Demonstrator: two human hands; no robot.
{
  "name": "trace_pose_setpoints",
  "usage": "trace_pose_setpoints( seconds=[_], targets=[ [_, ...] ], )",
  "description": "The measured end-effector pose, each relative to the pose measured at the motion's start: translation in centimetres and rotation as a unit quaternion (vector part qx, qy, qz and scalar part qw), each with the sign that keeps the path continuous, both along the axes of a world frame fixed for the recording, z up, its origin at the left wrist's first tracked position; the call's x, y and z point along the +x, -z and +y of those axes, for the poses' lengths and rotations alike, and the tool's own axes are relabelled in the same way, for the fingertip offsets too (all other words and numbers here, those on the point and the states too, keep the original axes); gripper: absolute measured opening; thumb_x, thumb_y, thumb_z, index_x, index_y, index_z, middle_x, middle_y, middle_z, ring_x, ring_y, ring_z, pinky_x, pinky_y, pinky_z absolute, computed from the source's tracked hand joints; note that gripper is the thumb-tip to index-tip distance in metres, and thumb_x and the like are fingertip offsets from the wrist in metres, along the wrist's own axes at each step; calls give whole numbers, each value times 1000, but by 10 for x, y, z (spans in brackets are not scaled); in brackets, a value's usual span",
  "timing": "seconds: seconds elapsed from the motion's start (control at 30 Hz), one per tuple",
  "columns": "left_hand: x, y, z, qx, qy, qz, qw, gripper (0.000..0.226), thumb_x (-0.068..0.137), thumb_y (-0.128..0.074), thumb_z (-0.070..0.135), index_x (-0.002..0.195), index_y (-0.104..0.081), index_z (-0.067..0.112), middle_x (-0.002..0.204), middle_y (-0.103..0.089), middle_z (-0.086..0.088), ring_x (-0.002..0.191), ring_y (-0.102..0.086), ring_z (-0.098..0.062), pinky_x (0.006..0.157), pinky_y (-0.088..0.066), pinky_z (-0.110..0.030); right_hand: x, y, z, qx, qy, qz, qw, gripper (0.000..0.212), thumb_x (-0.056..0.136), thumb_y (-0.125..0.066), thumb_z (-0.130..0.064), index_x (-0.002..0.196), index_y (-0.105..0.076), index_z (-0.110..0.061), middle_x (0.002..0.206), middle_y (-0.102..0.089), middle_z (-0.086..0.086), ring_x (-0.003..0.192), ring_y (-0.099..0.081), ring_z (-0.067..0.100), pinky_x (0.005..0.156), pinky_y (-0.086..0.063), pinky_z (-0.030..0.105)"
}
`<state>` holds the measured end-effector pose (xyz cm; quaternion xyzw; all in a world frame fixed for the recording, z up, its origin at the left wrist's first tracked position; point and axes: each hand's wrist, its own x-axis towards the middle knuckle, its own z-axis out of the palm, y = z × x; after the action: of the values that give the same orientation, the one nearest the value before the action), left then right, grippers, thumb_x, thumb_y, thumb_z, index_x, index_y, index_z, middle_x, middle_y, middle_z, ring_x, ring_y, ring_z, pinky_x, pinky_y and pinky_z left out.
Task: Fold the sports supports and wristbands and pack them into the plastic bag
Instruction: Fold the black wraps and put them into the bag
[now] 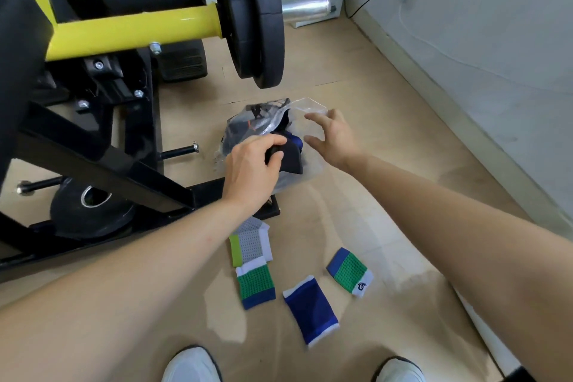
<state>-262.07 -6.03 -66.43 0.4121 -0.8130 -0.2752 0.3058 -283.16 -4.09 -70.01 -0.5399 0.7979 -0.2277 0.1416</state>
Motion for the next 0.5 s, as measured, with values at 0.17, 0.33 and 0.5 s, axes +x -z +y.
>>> trace_pose_setpoints(
  seconds=[0.17, 0.33, 0.5],
  targets=[
    [-35, 10, -20, -1, -29, -53, 998, 38, 94, -67, 18, 131, -66, 23, 127, -65, -3, 118, -58, -24, 98, -43, -39, -11, 8, -16, 14, -5, 112, 994, 28, 93, -65, -31, 110, -60, -8, 110, -48, 13, 79, -57, 37, 70, -46, 38],
    [-41, 24, -60, -4, -2, -71, 997, 42, 91, -70, 13, 132, -66, 19, 133, -62, -9, 123, -57, -30, 104, -46, -48, -30, 2, -18, 32, -49, 178, 982, 23, 92, -67, -22, 91, -62, 0, 101, -52, 17, 76, -59, 42, 63, -46, 43],
    [-46, 40, -67, -50, 105, -169, 979, 42, 95, -66, 14, 136, -64, 22, 143, -55, -4, 131, -51, -28, 107, -42, -44, -38, -2, -12, -33, -65, 145, 987, 4, 85, -61, -1, 85, -64, -3, 93, -55, 13, 71, -57, 38, 63, -50, 43]
  ],
)
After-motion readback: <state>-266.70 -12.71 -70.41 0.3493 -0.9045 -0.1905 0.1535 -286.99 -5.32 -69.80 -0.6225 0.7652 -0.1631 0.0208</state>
